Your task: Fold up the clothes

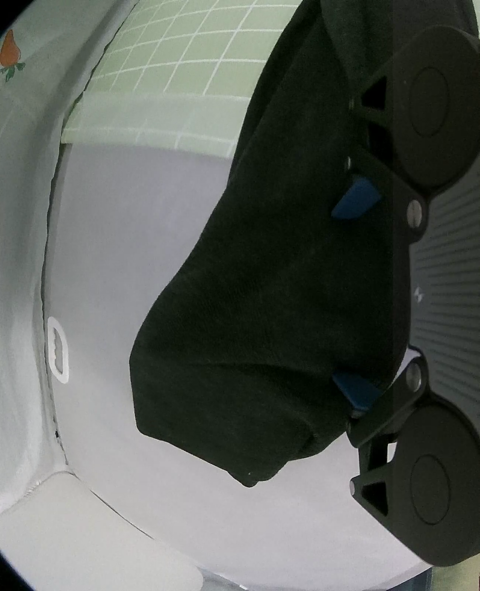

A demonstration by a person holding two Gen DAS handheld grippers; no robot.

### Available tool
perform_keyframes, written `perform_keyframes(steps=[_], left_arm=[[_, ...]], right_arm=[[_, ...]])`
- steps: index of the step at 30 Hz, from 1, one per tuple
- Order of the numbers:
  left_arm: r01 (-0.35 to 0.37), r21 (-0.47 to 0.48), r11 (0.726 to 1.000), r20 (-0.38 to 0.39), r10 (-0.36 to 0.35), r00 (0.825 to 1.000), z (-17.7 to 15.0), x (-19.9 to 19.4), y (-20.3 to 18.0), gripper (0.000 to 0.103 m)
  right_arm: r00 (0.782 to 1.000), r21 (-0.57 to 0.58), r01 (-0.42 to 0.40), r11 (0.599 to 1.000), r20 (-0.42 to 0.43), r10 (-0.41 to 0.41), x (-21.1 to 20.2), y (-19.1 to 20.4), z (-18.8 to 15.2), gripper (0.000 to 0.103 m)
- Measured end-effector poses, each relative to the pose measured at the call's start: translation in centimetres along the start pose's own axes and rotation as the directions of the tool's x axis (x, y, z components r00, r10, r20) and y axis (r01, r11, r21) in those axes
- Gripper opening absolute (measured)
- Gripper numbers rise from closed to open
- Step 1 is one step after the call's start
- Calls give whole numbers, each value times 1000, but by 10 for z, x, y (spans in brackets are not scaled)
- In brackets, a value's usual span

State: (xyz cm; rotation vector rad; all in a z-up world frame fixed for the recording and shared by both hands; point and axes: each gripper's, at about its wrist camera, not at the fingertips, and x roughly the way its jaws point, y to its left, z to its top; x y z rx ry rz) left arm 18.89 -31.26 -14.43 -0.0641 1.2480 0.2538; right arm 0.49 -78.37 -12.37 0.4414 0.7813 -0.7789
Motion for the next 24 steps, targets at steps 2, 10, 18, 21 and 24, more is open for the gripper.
perform_keyframes(steps=[2, 10, 18, 21, 24], left_arm=[[-1, -3, 1000, -2, 1, 1000, -1, 0, 1, 92], [18, -14, 1000, -14, -18, 1000, -2, 1, 4, 93], [48, -32, 998, -20, -48, 999, -5, 0, 10, 93], [58, -51, 997, -4, -59, 998, -8, -4, 17, 93], [62, -70, 996, 34, -60, 998, -9, -9, 27, 93]], right_arm=[[1000, -33, -17, 999, 15, 18, -5, 4, -1, 6], [976, -70, 108, 992, 196, -93, -67, -8, -5, 5], [984, -74, 173, 982, 54, -170, -34, -27, -33, 10], [974, -121, 222, 967, 61, -216, -35, -18, -32, 49], [969, -139, 240, 961, 87, -230, -42, -7, -27, 61]])
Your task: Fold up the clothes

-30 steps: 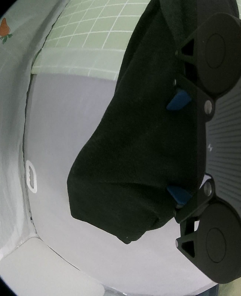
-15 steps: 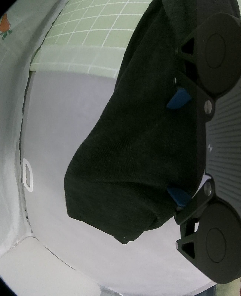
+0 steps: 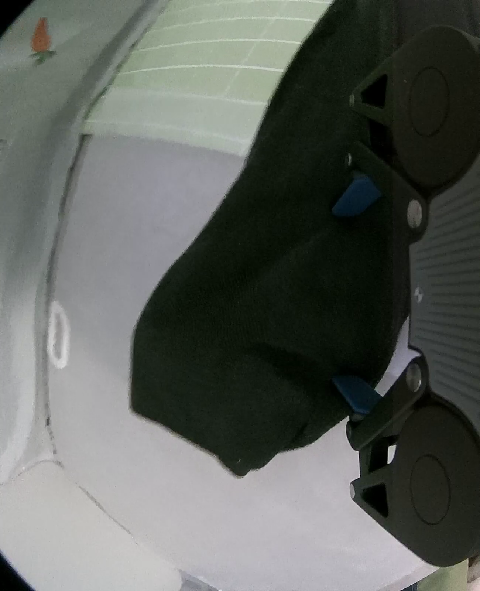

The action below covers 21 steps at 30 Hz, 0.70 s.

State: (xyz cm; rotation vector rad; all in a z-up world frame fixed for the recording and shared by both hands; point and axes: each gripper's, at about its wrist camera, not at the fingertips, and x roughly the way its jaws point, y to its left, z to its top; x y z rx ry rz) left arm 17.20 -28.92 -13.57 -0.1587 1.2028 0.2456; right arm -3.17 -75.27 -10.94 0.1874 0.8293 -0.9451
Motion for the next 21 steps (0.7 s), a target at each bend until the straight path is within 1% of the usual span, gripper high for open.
perform_keyframes(steps=[1, 2, 3, 5, 7, 9, 11, 14, 15, 18, 21], left_arm=[[1, -12, 1000, 17, -1, 1000, 2, -3, 4, 93], [8, -23, 1000, 30, -7, 1000, 3, -5, 8, 93], [17, -36, 999, 44, -15, 999, 5, -6, 12, 93], [17, -48, 999, 78, -13, 997, 8, -8, 20, 93], [-9, -47, 999, 100, 14, 995, 13, -8, 25, 93], [-42, -49, 998, 97, 47, 994, 16, -4, 32, 93], [-47, -88, 995, 77, 54, 996, 19, 1, 49, 93], [-6, -167, 986, 38, 12, 999, 16, 12, 71, 93], [7, -179, 984, 30, -1, 1000, 15, 15, 75, 93], [22, -167, 986, 31, -17, 999, 13, 19, 79, 94], [32, -148, 989, 33, -27, 999, 16, 24, 80, 94]], right_arm=[[1000, -3, -3, 1000, 5, 3, -3, 3, 2, 67], [1000, -7, -14, 1000, 9, 14, -5, 8, 3, 78], [1000, -12, -27, 1000, 16, 27, -9, 15, 4, 81], [998, -44, -63, 997, 18, 64, -14, 33, 4, 82], [994, -82, -105, 991, 14, 107, -18, 52, 3, 84], [986, -114, -165, 980, -3, 166, -24, 73, 1, 86], [972, -141, -234, 962, -22, 233, -31, 92, -2, 87], [941, -189, -339, 922, -63, 333, -44, 122, -10, 88], [928, -206, -372, 905, -79, 363, -49, 131, -13, 88], [882, -260, -472, 842, -129, 454, -64, 158, -23, 89], [832, -313, -553, 772, -172, 527, -77, 183, -32, 89]])
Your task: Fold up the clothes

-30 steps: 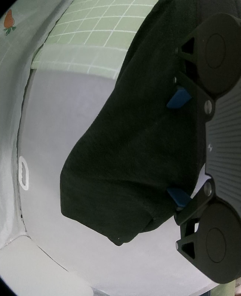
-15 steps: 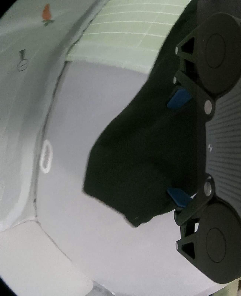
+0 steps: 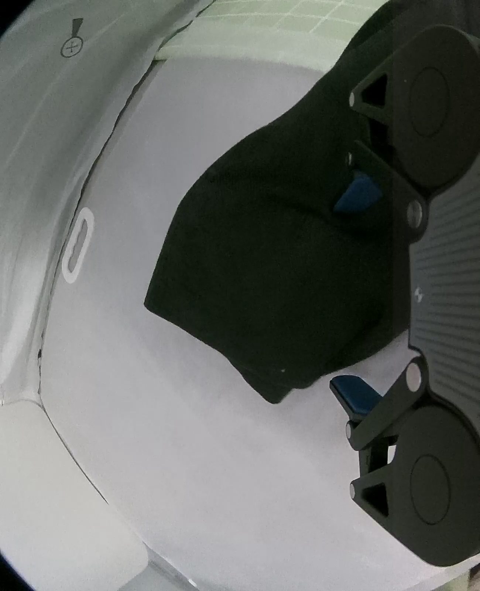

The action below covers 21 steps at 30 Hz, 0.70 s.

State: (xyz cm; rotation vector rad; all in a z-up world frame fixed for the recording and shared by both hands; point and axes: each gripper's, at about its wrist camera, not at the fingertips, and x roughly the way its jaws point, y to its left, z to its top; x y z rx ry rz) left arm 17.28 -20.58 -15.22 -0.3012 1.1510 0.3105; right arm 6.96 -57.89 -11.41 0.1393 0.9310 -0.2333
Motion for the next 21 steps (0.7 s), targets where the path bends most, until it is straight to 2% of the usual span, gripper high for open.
perform_keyframes(steps=[3, 6, 11, 16, 21], left_arm=[[22, -18, 1000, -7, -22, 1000, 2, 2, 4, 94], [41, -40, 998, -4, -42, 999, 4, 4, 13, 94], [84, -66, 994, 12, -83, 996, 5, -3, 29, 94], [118, -99, 988, 70, -111, 991, -6, -24, 51, 93], [134, -151, 979, 109, -118, 987, -16, -32, 76, 93]], right_arm=[[999, -42, -49, 998, -6, 49, 9, 26, 8, 89], [998, -5, -55, 998, -2, 55, 22, 35, 21, 91], [1000, 109, 15, 994, -6, -15, 40, 36, 38, 95], [998, 35, 67, 997, 0, -67, 27, 35, 37, 95], [994, 21, 102, 995, 44, -103, 3, 22, 20, 102]])
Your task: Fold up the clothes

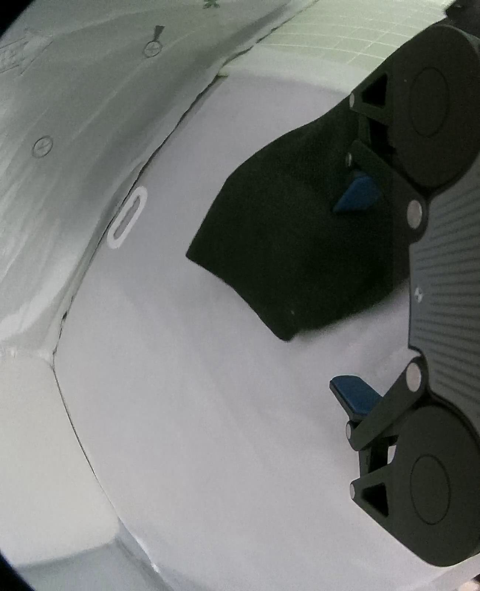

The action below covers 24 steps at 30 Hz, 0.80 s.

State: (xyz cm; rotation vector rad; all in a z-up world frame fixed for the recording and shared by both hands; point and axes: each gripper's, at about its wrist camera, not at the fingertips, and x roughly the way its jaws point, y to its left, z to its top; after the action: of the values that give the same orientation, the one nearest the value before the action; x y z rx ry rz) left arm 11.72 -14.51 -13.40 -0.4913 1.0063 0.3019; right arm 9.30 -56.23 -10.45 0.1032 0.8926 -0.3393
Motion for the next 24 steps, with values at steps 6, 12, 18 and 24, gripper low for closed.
perform_keyframes(steps=[6, 12, 18, 24], left_arm=[[7, -43, 999, -8, -7, 1000, -3, 6, 4, 93], [43, -63, 997, 57, -40, 998, 2, -10, 15, 93], [83, -95, 992, 69, -77, 995, 7, -9, 31, 92], [94, -108, 990, 17, -93, 996, 5, 15, 22, 92]], right_arm=[[998, 79, -2, 997, -58, 7, 1, -22, -21, 103], [997, 122, 69, 990, -38, -65, -4, -39, -27, 103], [991, 160, 133, 978, -51, -127, 1, -60, -41, 103], [993, 202, 112, 973, -45, -105, 3, -63, -44, 103]])
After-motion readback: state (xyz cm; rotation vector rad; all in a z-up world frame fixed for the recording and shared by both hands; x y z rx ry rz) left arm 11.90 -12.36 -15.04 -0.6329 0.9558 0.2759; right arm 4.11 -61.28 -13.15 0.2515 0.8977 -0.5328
